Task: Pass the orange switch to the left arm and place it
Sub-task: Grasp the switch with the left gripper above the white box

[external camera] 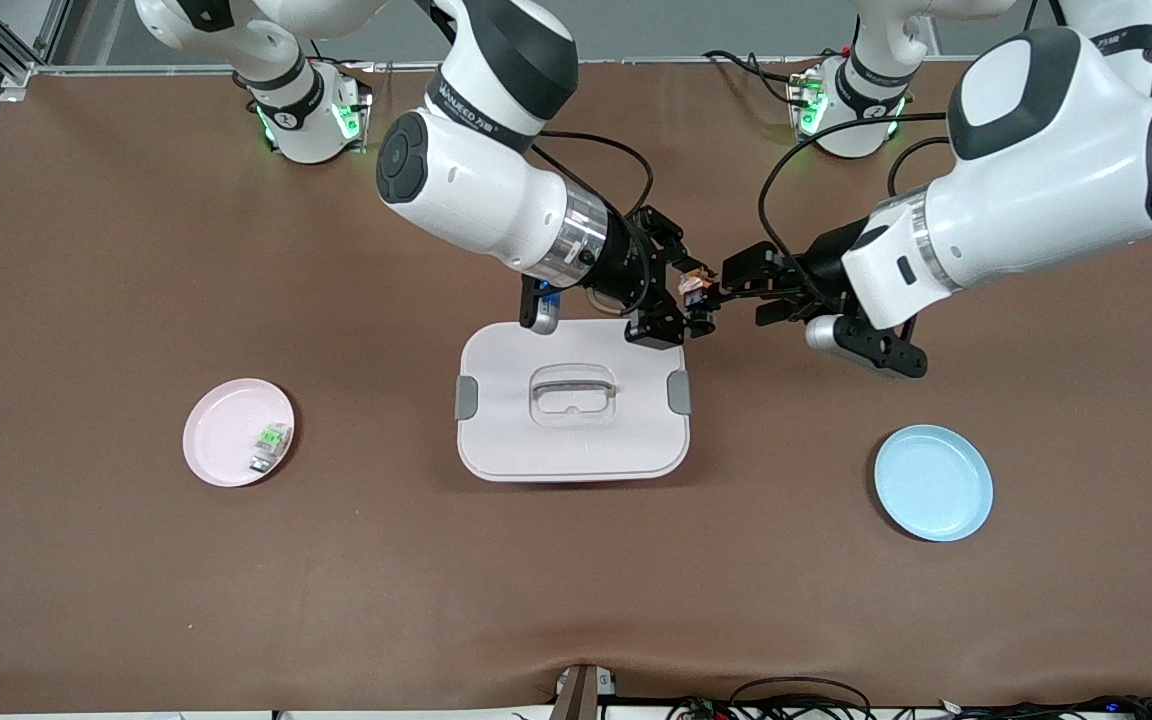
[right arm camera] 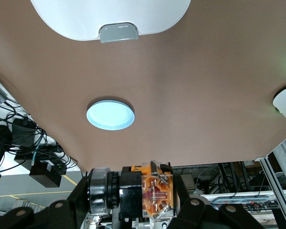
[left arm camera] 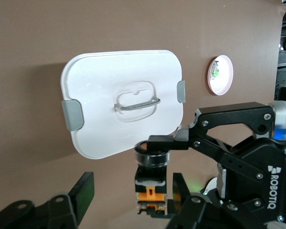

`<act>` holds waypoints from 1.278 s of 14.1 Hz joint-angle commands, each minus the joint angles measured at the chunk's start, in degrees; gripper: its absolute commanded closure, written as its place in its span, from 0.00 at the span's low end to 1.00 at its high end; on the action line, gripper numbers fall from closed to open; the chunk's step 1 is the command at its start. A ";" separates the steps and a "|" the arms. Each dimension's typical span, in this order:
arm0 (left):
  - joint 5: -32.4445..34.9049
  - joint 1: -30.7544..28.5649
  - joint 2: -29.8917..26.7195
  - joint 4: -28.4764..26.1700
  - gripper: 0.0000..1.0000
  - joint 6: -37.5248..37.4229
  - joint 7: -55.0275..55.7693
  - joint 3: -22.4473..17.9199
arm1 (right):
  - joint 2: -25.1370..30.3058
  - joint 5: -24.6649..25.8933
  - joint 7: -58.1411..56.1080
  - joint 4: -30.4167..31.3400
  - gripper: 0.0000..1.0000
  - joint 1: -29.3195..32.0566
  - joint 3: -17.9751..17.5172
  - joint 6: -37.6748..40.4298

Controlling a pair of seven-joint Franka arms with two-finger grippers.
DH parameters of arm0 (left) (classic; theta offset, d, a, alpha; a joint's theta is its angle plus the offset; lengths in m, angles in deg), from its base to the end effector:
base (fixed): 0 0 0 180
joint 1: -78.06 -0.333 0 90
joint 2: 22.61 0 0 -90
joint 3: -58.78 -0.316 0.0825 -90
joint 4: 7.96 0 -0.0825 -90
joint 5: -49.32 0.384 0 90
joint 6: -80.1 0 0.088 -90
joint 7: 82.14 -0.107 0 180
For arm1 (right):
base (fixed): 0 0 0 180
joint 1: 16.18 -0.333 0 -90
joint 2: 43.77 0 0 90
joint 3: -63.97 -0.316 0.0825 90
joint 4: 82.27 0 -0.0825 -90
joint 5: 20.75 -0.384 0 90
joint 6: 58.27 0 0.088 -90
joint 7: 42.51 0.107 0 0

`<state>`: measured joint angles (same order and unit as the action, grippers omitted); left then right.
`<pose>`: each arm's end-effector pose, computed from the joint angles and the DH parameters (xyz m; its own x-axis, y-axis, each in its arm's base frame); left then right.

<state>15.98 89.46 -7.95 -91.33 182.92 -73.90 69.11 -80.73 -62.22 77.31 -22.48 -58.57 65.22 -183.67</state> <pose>0.5913 -0.2705 0.5649 0.9906 -0.1316 -0.0382 -0.0849 -0.8084 0.5824 0.5650 0.5334 0.5298 -0.0615 -0.6793 -0.7312 -0.9977 0.0615 0.0268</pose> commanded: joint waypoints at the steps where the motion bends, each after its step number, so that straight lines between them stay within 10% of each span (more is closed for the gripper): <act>1: -2.08 0.55 1.24 0.67 0.26 0.89 0.37 0.04 | -1.37 0.43 1.47 -2.48 1.00 -0.67 0.59 -0.37; 18: -1.38 1.25 1.16 -0.65 1.00 -0.95 -0.42 -0.22 | -1.45 0.43 1.03 -2.48 1.00 -0.67 0.41 -2.83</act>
<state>14.42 91.30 -6.32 -91.53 182.97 -73.92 69.13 -81.12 -62.20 77.31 -22.66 -58.76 65.17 -186.35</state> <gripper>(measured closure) 0.656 0.282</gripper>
